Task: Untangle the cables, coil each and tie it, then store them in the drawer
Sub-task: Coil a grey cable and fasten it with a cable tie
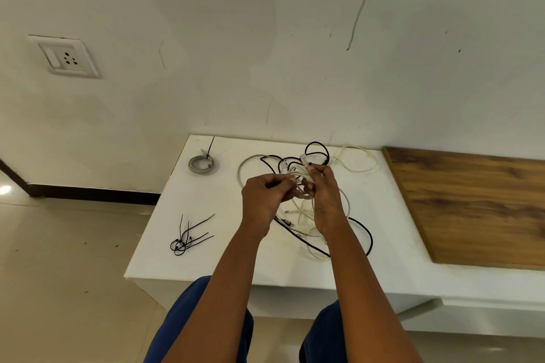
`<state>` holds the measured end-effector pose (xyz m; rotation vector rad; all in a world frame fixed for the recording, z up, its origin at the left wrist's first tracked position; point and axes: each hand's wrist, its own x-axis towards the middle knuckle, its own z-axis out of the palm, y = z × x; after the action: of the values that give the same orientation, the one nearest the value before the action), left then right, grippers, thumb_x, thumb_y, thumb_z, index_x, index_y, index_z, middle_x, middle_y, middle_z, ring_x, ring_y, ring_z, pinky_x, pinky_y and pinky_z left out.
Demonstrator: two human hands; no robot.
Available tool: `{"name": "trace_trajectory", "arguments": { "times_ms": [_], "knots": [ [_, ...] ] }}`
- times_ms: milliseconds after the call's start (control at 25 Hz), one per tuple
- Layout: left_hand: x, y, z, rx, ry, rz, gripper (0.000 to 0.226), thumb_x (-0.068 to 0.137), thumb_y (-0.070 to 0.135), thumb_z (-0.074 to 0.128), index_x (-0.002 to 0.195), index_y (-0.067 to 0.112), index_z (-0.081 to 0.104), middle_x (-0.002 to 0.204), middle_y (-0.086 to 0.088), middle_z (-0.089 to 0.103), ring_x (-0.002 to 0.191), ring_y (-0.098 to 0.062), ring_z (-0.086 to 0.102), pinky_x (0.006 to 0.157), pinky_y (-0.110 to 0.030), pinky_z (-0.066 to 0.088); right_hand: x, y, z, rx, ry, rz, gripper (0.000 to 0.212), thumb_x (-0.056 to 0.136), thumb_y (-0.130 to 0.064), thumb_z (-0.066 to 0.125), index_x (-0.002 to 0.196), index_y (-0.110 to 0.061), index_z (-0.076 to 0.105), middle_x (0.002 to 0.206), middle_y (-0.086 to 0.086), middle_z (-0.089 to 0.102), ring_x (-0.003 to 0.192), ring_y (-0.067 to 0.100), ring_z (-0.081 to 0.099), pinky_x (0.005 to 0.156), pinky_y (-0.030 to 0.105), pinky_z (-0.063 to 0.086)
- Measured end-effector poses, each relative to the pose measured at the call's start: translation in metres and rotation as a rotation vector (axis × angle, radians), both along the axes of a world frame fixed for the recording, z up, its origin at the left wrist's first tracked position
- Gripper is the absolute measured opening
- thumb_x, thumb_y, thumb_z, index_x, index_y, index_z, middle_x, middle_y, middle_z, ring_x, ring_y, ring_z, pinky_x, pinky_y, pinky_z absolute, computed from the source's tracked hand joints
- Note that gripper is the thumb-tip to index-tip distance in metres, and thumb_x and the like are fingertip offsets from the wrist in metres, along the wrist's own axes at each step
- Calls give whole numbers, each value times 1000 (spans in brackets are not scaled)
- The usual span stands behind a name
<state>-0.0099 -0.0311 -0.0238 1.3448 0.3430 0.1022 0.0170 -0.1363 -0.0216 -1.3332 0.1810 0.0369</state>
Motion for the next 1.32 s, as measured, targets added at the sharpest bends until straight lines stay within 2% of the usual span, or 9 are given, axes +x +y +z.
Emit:
{"name": "trace_trajectory", "arguments": {
  "times_ms": [160,320,560,720,800,880,960,1120,1320],
  "knots": [
    [-2,2,4,-61,-83,-1,13,78,9,74,90,6,74,81,-12,74,79,-22,73,77,-24,57,-1,1,-2,-53,18,45,10,96,-20,48,101,-11,50,82,-3,59,66,4,56,52,9,44],
    [-2,-1,5,46,-134,-29,22,77,10,76,99,10,72,85,-1,75,82,-11,71,75,-17,54,-2,2,-2,-86,43,68,13,96,-23,49,102,-12,52,83,-3,61,71,6,55,62,16,43],
    [0,-6,5,426,-275,131,10,79,17,74,90,16,73,87,12,64,78,-3,63,66,-9,47,-4,5,0,-99,2,91,5,96,-26,50,94,-21,52,85,-8,63,71,3,59,66,17,44],
    [0,-7,5,529,-350,195,21,82,10,71,102,18,71,83,8,66,75,2,61,67,-4,43,-4,8,0,-121,-27,105,6,95,-27,52,92,-22,51,83,-9,64,71,4,61,62,12,46],
    [-1,-6,6,572,-415,212,22,83,7,70,103,15,70,82,4,69,75,-1,63,70,-10,48,-5,10,0,-117,-36,93,7,95,-26,51,92,-20,50,87,-7,62,72,3,59,57,7,46],
    [-3,-6,7,713,-502,211,18,86,7,67,102,10,71,89,-2,69,79,-10,64,72,-18,51,-5,11,0,-89,-44,82,9,97,-25,48,92,-18,50,86,-6,61,67,0,59,55,8,45],
    [-5,-6,9,827,-530,217,15,87,8,65,101,7,72,91,-8,66,77,-15,64,70,-14,48,-6,12,1,-82,-28,88,11,98,-26,46,94,-16,49,84,-3,61,62,0,59,53,11,46],
    [-7,-9,12,936,-471,229,11,83,6,66,92,5,72,86,-9,63,71,-19,62,64,-13,41,-7,13,2,-102,-7,114,13,97,-27,46,88,-18,51,80,0,60,63,6,56,56,19,43],
    [-6,-10,12,956,-432,215,7,82,6,66,86,3,71,83,-9,61,68,-22,60,60,-27,47,-7,13,2,-83,-29,109,15,98,-25,44,84,-19,49,74,0,57,62,9,51,54,17,41]
  ]
}}
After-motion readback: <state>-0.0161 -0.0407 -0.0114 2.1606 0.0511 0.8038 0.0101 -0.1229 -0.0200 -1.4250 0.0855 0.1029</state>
